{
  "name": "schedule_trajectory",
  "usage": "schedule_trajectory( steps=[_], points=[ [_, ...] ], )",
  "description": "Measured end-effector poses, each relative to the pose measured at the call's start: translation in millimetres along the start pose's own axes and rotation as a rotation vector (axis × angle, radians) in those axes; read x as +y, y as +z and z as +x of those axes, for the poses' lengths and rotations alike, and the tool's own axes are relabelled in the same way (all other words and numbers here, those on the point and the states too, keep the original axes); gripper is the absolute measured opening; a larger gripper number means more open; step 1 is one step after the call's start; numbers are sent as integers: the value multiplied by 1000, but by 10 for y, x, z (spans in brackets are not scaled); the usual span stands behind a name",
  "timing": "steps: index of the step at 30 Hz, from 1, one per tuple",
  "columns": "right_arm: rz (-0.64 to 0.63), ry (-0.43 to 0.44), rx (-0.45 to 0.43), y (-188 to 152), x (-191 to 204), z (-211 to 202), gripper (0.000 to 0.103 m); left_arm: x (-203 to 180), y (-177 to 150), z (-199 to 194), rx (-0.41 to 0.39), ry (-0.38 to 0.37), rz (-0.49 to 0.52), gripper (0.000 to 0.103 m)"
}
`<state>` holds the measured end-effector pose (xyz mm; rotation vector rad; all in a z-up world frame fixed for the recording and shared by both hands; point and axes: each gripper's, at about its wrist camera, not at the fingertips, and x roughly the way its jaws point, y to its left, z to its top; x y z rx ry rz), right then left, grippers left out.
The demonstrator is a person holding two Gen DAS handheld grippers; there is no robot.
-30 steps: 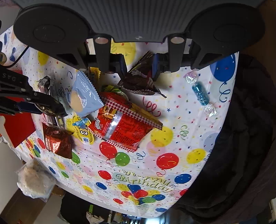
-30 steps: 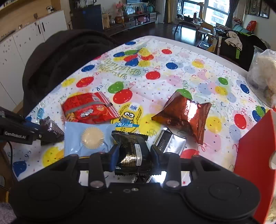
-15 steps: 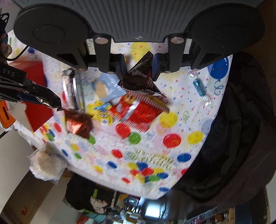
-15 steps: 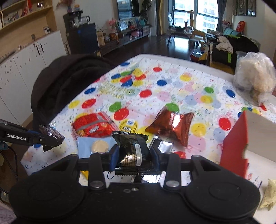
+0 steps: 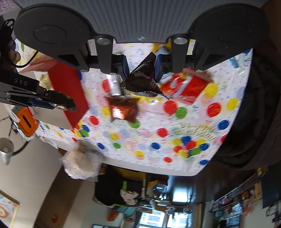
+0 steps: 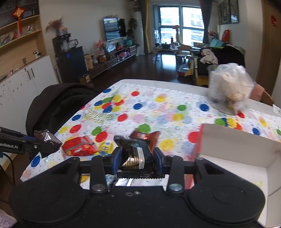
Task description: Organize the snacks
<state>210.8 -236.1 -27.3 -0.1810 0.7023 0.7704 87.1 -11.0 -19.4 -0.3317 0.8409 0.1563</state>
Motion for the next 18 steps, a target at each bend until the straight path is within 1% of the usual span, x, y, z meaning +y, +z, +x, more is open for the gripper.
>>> schedule_trajectory(
  steps=[2,3,7,10,13,16,17,18],
  points=[
    [23,-11,-4,-19,-159,-49,26,-175,46,51,3,-16,25,29],
    [37,-15,-3,-36,-245,-69,12,-268,68,83,3,-26,40,29],
    [85,-50,19,-140,-627,-93,11,-654,148,268,14,-61,93,29],
    [107,-14,27,-212,-829,-144,11,-838,195,402,28,-77,81,29],
    [54,30,44,-249,-821,-155,12,-898,198,445,31,-72,72,29],
    [22,89,72,-274,-710,-95,12,-851,168,430,33,-56,49,29],
    [11,103,80,-281,-656,-82,13,-814,152,416,32,-50,36,29],
    [4,117,85,-280,-602,-64,17,-767,134,393,31,-43,24,29]
  ],
)
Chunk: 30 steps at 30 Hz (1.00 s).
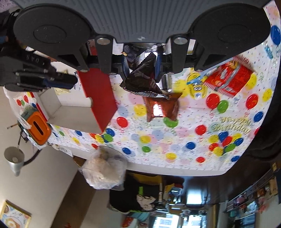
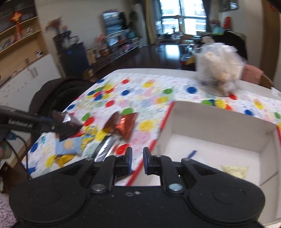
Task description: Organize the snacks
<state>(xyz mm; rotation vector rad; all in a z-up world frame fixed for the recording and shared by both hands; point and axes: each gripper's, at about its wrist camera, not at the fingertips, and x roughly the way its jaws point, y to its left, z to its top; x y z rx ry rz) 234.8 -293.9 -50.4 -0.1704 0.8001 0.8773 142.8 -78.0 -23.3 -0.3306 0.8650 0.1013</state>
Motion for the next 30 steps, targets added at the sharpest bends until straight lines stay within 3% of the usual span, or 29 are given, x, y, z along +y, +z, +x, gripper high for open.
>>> schedule_trajectory(
  steps=[4,8,11,13,19,24,27,30],
  points=[
    [-26,51,31,36,234,160,27,211,-108,-142,-14,34,-40,29],
    [-6,48,79,56,425,342,39,502,-215,-302,-28,61,-72,29],
    [49,24,111,42,522,457,53,734,-277,-403,-36,70,-92,29],
    [90,-19,124,23,578,532,68,879,-312,-443,-33,68,-99,29],
    [173,-178,148,-62,766,774,72,1188,-361,-475,-11,47,-69,29],
    [316,-272,154,-33,834,877,62,1362,-323,-492,-4,18,-26,29],
    [365,-331,129,-65,893,895,62,1464,-308,-493,3,4,-10,29],
    [497,-399,144,-162,773,958,59,1549,-286,-485,10,-10,0,29]
  ],
)
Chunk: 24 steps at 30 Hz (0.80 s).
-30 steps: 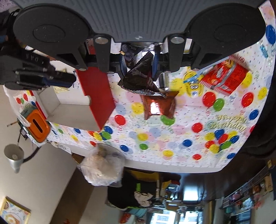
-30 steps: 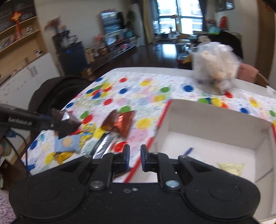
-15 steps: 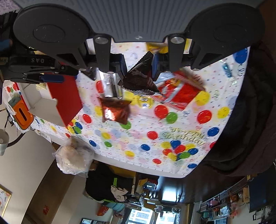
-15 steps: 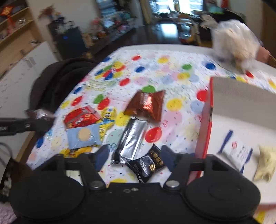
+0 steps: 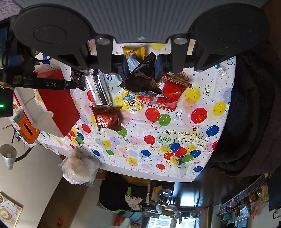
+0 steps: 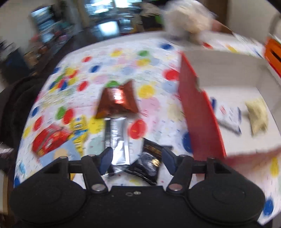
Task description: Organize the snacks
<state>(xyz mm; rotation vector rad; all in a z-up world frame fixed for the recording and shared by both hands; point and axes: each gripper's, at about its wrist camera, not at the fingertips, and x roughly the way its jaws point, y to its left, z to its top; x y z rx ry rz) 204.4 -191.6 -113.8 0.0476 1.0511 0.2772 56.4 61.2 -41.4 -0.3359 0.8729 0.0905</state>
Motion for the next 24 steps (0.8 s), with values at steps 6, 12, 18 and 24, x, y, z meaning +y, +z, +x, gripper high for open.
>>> schedule_trajectory(
  steps=[6,12,18,24],
  points=[
    [194,-25,31,-60,-187,260,53,80,10,26,16,-24,30,29],
    [148,-85,14,-48,-54,374,49,120,17,57,30,-39,40,29],
    [124,-81,18,-54,-39,411,40,144,12,82,43,-47,36,29],
    [85,-60,9,-59,-29,365,32,127,21,101,46,-53,31,29]
  ],
)
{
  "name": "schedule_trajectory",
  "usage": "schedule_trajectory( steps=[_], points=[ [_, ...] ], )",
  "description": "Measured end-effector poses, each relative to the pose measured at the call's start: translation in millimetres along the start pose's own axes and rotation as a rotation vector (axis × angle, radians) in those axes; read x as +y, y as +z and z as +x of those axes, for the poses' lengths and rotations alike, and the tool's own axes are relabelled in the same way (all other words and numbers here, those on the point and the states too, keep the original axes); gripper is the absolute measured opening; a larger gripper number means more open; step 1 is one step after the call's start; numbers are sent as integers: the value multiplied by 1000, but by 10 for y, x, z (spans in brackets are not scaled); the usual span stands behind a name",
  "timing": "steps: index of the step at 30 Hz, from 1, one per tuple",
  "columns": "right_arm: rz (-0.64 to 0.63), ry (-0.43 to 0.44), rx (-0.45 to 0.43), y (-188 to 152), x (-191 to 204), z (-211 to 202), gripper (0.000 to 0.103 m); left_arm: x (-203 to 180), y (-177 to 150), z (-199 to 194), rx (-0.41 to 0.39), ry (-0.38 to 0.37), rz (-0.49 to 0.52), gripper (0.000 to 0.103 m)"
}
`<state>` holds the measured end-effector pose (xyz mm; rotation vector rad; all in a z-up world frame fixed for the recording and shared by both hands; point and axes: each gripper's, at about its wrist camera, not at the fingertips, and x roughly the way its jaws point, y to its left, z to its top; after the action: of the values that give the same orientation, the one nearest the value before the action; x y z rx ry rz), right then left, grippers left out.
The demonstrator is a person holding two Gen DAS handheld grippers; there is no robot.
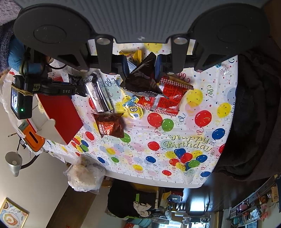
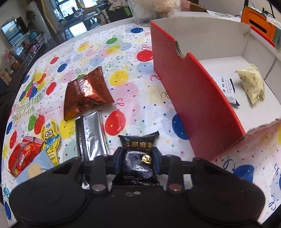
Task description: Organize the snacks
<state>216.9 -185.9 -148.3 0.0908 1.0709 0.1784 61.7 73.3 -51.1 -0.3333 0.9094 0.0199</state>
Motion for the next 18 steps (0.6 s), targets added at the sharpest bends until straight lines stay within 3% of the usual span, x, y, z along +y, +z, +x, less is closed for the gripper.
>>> schedule_trajectory(
  steps=[8,18],
  points=[
    [-23,97,-34,66,-53,-345,31,-118,49,-15,-17,-4,13,29],
    [-84,180,-176,350,-267,-965,31,-532,280,29,-60,-32,47,29]
  ],
)
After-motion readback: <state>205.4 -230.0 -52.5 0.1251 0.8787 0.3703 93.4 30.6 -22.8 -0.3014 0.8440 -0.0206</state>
